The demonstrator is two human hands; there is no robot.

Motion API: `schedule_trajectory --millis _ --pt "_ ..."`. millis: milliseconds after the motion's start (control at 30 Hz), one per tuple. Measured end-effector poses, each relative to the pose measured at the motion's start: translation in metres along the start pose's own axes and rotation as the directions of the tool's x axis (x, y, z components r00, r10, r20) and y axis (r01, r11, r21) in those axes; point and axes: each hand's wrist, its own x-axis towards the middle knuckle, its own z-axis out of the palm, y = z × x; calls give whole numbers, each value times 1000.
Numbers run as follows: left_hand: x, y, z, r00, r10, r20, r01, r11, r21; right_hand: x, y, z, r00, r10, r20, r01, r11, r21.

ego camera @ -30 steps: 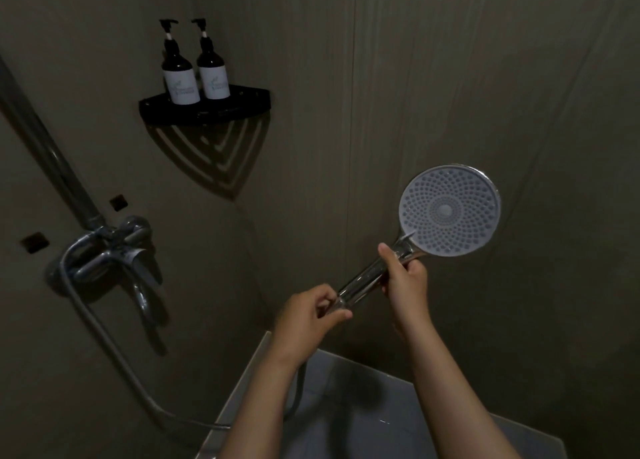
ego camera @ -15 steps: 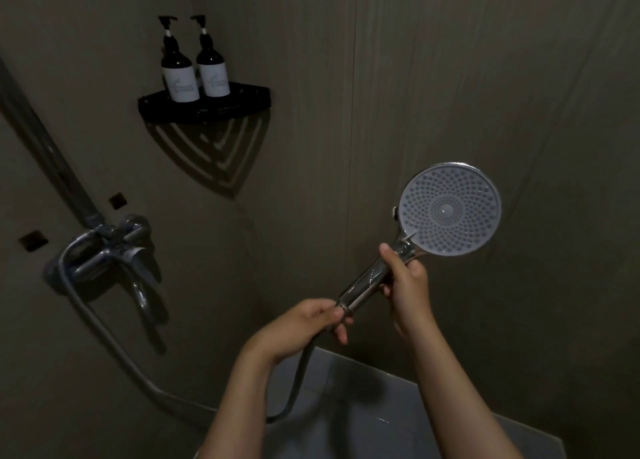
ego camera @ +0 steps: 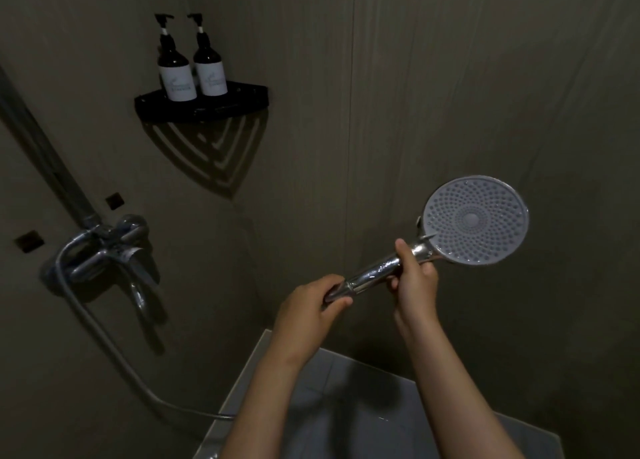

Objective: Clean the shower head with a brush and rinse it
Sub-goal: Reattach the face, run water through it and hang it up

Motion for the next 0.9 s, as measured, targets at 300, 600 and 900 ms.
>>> schedule_trajectory --millis 300,600,900 --pt "5 -10 -14 851 -127 510 378 822 -425 0 1 -6 974 -4 227 18 998 -62" --pt "1 -21 -10 946 -77 316 188 922 -339 -1 5 1 982 4 188 6 999 -51" --pt "-3 -14 -2 996 -46 -73 39 995 -91 -5 3 2 998 47 48 -47 999 5"
